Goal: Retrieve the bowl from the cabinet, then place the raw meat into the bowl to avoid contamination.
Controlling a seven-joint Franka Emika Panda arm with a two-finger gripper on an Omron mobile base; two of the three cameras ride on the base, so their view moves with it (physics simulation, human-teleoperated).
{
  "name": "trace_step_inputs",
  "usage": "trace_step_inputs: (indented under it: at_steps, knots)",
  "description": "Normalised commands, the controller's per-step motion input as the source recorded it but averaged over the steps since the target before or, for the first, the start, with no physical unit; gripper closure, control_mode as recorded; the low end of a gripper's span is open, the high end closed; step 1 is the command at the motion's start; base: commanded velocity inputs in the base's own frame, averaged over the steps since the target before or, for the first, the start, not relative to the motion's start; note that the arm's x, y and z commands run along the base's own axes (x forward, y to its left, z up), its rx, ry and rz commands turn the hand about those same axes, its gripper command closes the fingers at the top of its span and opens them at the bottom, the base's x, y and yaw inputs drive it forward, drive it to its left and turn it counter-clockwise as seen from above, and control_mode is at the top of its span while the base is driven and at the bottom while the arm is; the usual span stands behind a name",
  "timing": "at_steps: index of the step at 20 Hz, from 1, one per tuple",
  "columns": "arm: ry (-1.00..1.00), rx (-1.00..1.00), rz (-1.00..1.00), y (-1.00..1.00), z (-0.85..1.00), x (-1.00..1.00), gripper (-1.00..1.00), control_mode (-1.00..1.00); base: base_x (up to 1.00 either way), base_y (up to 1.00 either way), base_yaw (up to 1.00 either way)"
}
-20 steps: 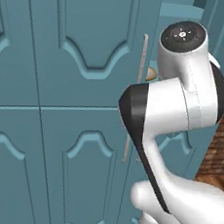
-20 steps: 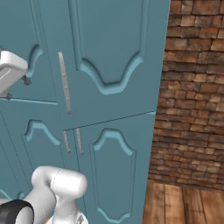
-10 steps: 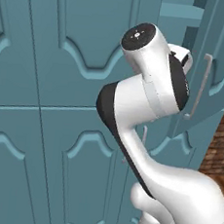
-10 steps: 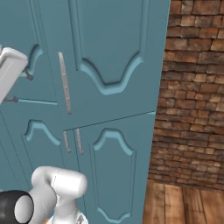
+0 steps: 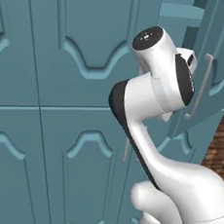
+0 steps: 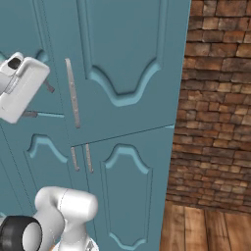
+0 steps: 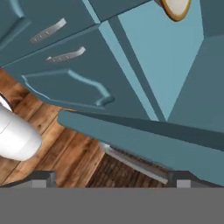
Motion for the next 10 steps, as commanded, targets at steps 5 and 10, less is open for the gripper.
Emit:
trace_step_inputs:
  at_steps: [5,10]
  knots:
    - [0.09,-0.01,0.03,-0.10,-0.14,0.39,-1.00,-1.00,0.00,0.00,0.00]
    - [0.06,0.00,0.00,-0.16,-0.11,0.02,-1.00,-1.00,0.00,0.00,0.00]
